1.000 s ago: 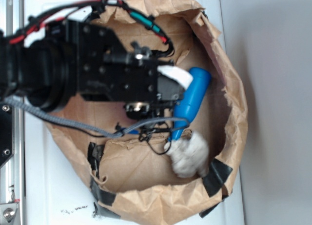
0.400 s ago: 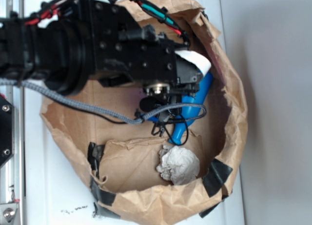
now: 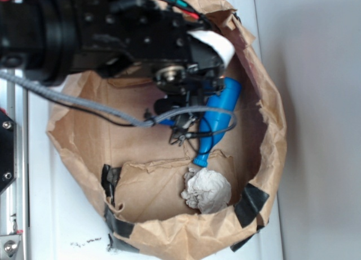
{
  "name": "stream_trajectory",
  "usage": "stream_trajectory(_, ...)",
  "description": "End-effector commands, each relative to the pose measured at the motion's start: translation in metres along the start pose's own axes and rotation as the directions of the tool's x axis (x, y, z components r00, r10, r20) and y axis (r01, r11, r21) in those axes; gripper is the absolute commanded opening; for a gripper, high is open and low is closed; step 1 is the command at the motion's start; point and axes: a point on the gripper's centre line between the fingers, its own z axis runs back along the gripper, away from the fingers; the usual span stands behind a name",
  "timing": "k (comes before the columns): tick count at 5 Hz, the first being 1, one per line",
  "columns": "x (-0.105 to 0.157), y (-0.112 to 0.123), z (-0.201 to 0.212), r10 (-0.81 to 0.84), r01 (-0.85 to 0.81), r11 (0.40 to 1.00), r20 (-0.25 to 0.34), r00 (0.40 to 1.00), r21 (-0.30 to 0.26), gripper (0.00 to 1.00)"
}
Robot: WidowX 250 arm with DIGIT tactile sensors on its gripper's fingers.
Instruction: Grab the rock.
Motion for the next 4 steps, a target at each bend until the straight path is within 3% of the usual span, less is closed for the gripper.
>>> stream_trajectory(1,-0.003,-0.005,0.019,-0.003,0.003,1.0,0.051,0.999,0.009,1.0)
stream_trajectory(4,-0.009,-0.025,0.009,-0.041,0.042,0.999,0.05,0.998,-0.02,1.0)
